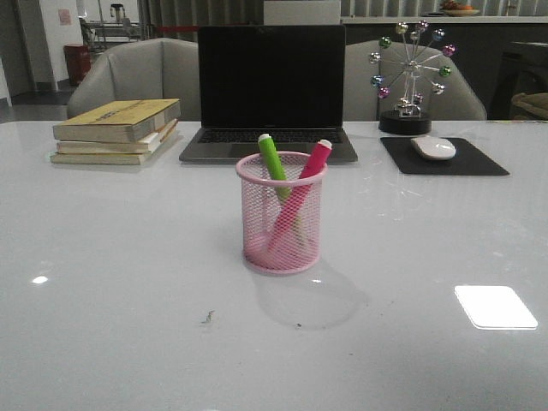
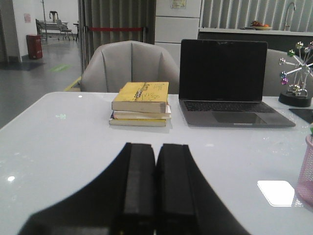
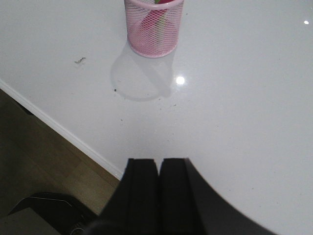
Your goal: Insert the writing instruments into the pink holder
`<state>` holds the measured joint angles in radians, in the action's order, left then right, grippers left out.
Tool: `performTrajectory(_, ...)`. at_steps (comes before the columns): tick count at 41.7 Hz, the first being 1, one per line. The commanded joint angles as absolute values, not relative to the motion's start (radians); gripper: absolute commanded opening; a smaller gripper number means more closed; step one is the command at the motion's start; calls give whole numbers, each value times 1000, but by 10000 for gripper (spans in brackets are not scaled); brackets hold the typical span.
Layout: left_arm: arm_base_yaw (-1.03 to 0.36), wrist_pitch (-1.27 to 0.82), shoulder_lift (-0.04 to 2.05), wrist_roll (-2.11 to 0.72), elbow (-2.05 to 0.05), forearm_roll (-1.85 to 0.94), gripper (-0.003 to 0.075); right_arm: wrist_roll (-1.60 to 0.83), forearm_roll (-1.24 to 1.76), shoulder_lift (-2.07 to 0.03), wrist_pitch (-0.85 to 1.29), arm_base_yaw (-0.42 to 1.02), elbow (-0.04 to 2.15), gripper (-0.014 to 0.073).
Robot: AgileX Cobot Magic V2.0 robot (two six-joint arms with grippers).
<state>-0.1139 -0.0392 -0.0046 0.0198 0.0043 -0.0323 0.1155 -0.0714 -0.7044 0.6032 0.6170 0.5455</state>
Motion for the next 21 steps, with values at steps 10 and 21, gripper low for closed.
performTrajectory(10,-68,53,-26,21,10,-38,101,113,-84,-698,537,614,574,66)
performTrajectory(21,-68,53,-26,21,10,-38,101,113,-84,-698,537,614,574,66)
